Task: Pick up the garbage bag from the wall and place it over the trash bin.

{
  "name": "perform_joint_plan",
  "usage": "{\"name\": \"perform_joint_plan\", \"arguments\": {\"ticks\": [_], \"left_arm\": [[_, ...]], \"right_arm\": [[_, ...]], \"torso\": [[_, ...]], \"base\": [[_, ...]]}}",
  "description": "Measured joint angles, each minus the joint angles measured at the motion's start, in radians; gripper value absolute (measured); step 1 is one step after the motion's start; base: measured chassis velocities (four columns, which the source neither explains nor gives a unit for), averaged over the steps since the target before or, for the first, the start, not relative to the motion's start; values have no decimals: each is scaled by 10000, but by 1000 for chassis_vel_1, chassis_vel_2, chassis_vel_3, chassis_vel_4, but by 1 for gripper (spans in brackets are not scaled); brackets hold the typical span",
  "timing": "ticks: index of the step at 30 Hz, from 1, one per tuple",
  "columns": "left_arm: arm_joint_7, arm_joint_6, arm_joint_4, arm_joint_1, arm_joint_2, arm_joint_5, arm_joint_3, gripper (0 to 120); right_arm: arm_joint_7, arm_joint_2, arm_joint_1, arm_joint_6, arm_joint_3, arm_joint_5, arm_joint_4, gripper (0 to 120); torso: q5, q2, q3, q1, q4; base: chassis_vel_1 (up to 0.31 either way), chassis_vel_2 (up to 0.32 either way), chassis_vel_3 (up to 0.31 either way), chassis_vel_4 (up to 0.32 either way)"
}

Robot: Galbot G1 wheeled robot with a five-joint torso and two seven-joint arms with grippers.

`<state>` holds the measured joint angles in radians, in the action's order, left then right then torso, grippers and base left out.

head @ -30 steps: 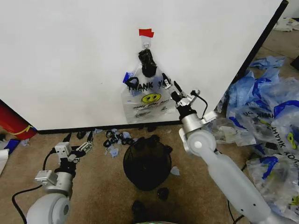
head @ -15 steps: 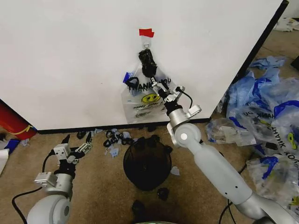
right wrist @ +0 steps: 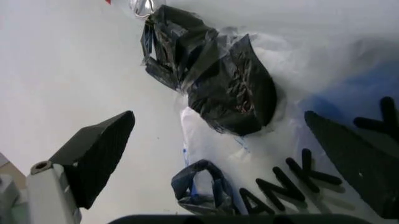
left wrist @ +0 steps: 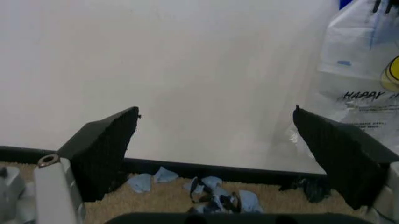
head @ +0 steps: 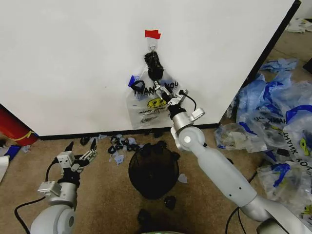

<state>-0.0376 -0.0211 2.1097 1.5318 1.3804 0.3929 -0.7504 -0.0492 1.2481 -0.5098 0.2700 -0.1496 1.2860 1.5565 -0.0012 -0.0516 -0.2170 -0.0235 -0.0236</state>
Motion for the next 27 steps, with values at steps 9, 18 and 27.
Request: {"name": "perform_joint_plan", "arguments": {"ticks": [9, 18, 27], "left_arm": [[-4, 57, -17, 20, 61, -21, 2, 98], [-4, 113, 3, 80, 97, -21, -1, 98], [-4, 155, -28, 63, 128, -24, 23, 98]], "right_arm": [[-59, 267, 435, 15, -135, 133, -441, 100], [-76, 468, 718, 35, -208, 149, -694, 98], [-93, 508, 714, 57, -214, 76, -727, 71]], "torso": [[0, 0, 0, 0, 0], [0, 0, 0, 0, 0], [0, 0, 0, 0, 0]], "base": [[0, 0, 0, 0], [0, 0, 0, 0], [0, 0, 0, 0]]}}
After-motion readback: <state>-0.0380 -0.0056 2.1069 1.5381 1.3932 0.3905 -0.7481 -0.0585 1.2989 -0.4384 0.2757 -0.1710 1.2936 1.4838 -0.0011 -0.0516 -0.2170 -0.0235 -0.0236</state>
